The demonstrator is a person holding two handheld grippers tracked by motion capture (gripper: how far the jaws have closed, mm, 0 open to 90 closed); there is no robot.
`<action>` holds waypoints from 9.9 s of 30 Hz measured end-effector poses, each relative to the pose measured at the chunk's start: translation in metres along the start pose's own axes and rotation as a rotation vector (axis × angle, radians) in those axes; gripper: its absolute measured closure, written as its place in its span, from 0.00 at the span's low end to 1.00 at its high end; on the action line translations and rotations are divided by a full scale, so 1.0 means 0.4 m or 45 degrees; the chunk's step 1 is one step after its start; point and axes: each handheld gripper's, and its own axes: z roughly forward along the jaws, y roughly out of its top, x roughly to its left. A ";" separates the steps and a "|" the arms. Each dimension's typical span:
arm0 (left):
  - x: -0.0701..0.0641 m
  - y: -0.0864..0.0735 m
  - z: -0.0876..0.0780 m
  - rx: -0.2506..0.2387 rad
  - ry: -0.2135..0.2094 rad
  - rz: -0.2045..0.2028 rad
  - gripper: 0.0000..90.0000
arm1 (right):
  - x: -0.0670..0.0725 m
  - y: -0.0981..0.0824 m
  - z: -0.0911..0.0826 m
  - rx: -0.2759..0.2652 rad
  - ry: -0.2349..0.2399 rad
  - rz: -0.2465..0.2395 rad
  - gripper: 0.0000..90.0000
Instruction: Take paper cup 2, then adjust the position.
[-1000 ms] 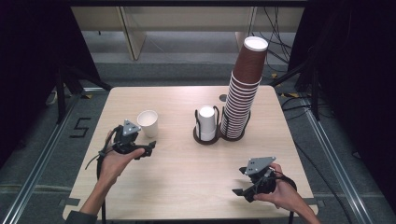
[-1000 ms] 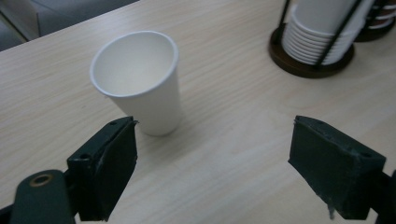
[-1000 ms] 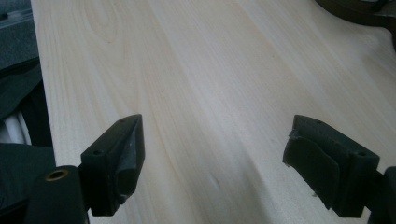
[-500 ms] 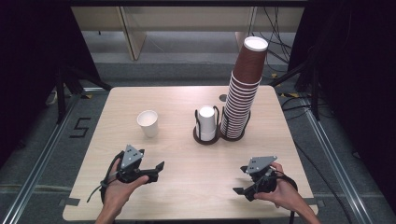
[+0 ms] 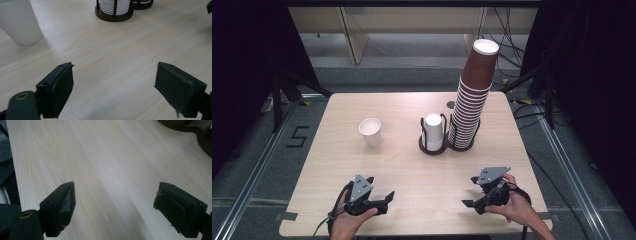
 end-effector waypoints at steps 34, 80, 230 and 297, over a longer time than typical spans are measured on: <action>-0.027 -0.042 0.036 0.047 -0.089 0.059 0.16 | -0.169 0.163 -0.218 -0.353 -0.326 0.280 0.18; -0.037 -0.044 0.041 0.071 -0.128 0.073 0.16 | -0.351 0.576 -0.313 -0.582 -0.469 0.319 0.15; -0.096 -0.019 0.050 -0.195 -0.366 0.037 0.16 | 0.146 0.240 0.138 -0.505 0.146 0.220 0.20; -0.121 -0.008 0.021 0.019 -0.222 0.628 0.14 | 0.171 0.262 0.114 -0.207 0.373 0.050 0.25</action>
